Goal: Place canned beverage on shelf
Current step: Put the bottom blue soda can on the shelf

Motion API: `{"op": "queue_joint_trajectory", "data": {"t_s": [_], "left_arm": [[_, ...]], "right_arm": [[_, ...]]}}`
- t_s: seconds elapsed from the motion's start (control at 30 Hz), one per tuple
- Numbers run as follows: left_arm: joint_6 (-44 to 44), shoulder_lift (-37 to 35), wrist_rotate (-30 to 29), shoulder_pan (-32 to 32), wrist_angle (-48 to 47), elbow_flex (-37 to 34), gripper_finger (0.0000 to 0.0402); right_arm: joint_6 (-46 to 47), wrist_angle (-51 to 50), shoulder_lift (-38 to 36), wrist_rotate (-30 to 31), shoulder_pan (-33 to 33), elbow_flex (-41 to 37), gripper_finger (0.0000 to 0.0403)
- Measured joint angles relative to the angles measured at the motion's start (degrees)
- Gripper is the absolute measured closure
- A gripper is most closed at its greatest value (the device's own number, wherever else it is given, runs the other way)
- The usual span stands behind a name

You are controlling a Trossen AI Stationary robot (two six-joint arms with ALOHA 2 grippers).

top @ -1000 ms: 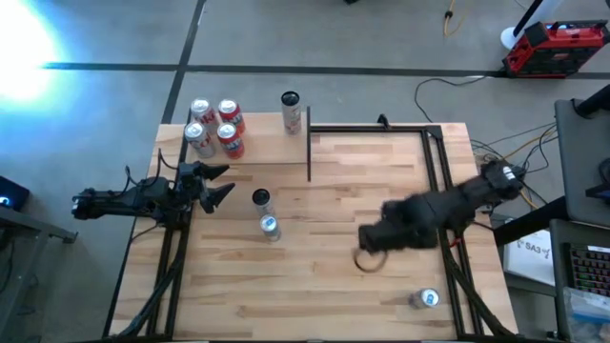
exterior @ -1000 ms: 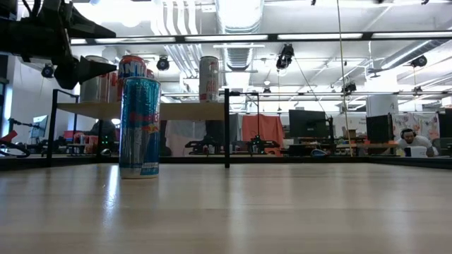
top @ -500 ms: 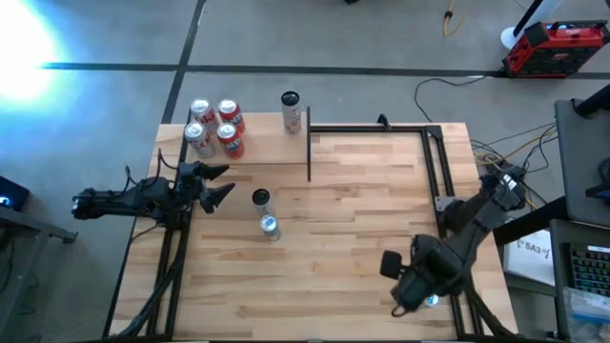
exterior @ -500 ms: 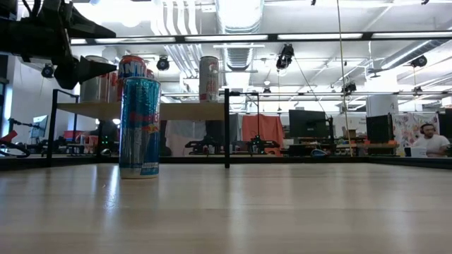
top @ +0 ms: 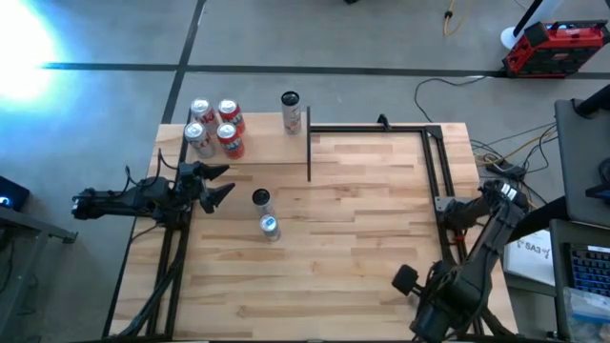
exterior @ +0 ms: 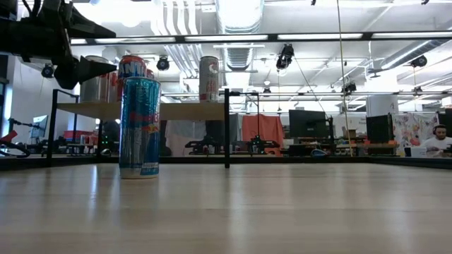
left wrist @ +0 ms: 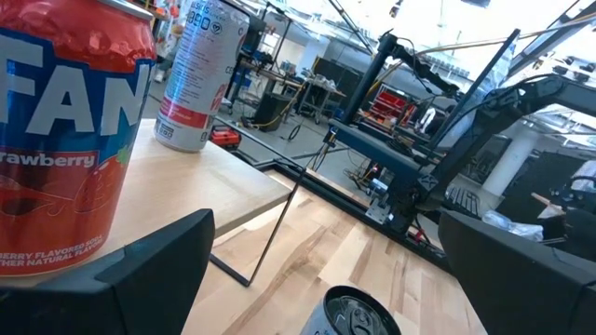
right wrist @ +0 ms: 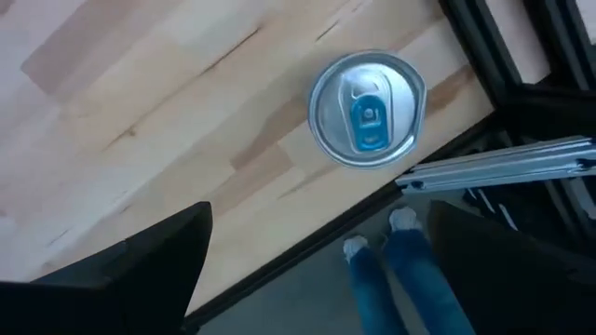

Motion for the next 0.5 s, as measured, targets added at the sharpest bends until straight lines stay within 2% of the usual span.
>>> {"op": "queue_joint_trajectory", "data": {"t_s": [0.17, 0.5], "left_arm": [[0.0, 0.0, 0.0, 0.0, 0.0, 0.0, 0.0003], [0.0, 0.0, 0.0, 0.0, 0.0, 0.0, 0.0003]], "right_arm": [[0.5, 0.9, 1.3, -0.1, 0.1, 0.0, 0.0022], [0.5, -1.8, 1.9, -4.5, 0.6, 0.0, 0.0022]]}}
